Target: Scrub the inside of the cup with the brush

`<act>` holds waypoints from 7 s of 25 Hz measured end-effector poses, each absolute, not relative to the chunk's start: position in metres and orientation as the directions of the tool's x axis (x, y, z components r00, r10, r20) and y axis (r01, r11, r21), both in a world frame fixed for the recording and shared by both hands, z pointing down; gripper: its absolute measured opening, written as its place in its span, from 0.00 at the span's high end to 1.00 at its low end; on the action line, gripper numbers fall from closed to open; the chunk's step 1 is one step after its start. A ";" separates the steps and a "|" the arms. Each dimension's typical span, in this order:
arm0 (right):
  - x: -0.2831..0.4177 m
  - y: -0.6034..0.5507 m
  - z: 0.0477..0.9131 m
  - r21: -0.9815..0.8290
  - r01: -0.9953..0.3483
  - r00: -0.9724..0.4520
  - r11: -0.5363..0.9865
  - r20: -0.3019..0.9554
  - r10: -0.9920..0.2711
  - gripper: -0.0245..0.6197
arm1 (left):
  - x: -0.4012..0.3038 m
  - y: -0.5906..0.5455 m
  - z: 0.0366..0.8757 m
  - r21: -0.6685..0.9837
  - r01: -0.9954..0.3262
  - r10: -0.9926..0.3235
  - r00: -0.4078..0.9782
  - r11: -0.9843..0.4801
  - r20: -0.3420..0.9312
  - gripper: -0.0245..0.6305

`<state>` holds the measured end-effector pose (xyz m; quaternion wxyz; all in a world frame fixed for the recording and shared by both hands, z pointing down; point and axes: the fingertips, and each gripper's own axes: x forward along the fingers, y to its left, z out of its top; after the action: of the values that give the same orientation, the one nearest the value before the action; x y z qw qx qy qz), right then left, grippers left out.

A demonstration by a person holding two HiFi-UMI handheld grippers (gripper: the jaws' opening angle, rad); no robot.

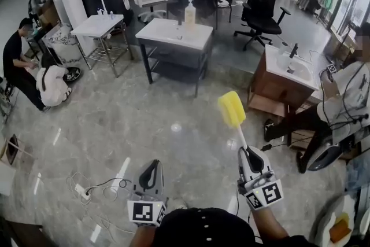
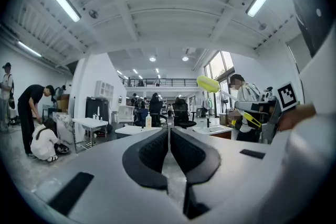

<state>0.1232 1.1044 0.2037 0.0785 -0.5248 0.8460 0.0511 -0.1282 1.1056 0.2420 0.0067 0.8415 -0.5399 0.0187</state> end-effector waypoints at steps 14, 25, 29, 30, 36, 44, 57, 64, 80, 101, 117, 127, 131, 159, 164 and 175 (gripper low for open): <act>0.093 1.073 0.223 -0.029 -0.915 -0.393 0.401 -0.148 -0.907 0.89 | -0.177 1.072 0.257 -0.015 -0.905 -0.903 0.423 -0.425 0.078 0.90; 0.096 0.972 0.225 -0.058 -0.895 -0.427 0.443 -0.177 -0.887 0.89 | -0.167 0.984 0.257 -0.028 -0.920 -0.918 0.387 -0.391 0.086 0.90; 0.104 0.920 0.225 -0.059 -0.886 -0.442 0.460 -0.189 -0.877 0.89 | -0.161 0.935 0.253 -0.040 -0.927 -0.926 0.368 -0.372 0.080 0.90; 0.107 0.907 0.226 -0.060 -0.884 -0.445 0.463 -0.192 -0.875 0.89 | -0.158 0.923 0.253 -0.044 -0.929 -0.928 0.364 -0.368 0.078 0.90; 0.119 0.837 0.223 -0.060 -0.876 -0.457 0.478 -0.211 -0.864 0.89 | -0.144 0.858 0.249 -0.059 -0.933 -0.934 0.351 -0.355 0.068 0.90; 0.141 0.770 0.223 -0.047 -0.869 -0.475 0.493 -0.204 -0.856 0.89 | -0.117 0.792 0.251 -0.045 -0.937 -0.937 0.344 -0.347 0.062 0.90; 0.159 0.714 0.230 -0.052 -0.873 -0.469 0.485 -0.182 -0.864 0.89 | -0.101 0.744 0.269 -0.013 -0.940 -0.936 0.337 -0.340 0.098 0.90; 0.155 0.662 0.233 -0.037 -0.886 -0.450 0.463 -0.177 -0.876 0.89 | -0.097 0.678 0.274 -0.004 -0.919 -0.915 0.393 -0.395 0.090 0.90; 0.108 0.497 0.217 -0.015 -0.909 -0.406 0.416 -0.180 -0.896 0.89 | -0.148 0.500 0.262 0.013 -0.904 -0.902 0.427 -0.427 0.058 0.90; 0.075 0.395 0.243 -0.037 -0.925 -0.371 0.379 -0.138 -0.919 0.89 | -0.171 0.387 0.282 0.037 -0.876 -0.872 0.483 -0.482 0.079 0.90; 0.102 0.194 0.237 -0.043 -0.901 -0.418 0.431 -0.179 -0.891 0.89 | -0.151 0.200 0.271 -0.022 -0.902 -0.900 0.427 -0.430 0.084 0.90; 0.128 0.091 0.226 -0.035 -0.889 -0.441 0.457 -0.209 -0.873 0.89 | -0.126 0.101 0.255 -0.042 -0.916 -0.916 0.396 -0.399 0.054 0.90; 0.135 0.069 0.229 -0.038 -0.884 -0.450 0.467 -0.205 -0.869 0.89 | -0.116 0.082 0.258 -0.036 -0.920 -0.919 0.389 -0.391 0.060 0.90; 0.079 -0.124 0.243 -0.016 -0.897 -0.435 0.441 -0.145 -0.889 0.89 | -0.128 -0.134 0.272 0.031 -0.845 -0.842 0.535 -0.534 0.076 0.90; 0.054 -0.162 0.232 0.011 -0.907 -0.418 0.422 -0.154 -0.895 0.89 | -0.150 -0.180 0.264 0.021 -0.817 -0.815 0.576 -0.576 0.061 0.90; 0.039 -0.189 0.262 0.099 -0.925 -0.370 0.366 -0.025 -0.929 0.89 | -0.139 -0.235 0.327 -0.048 -0.577 -0.574 0.794 -0.815 0.200 0.90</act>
<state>0.0390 -0.1888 0.2621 -0.0173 -0.5610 0.8262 0.0481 -0.1393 -0.2348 0.3270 0.0076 0.9471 -0.3038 0.1032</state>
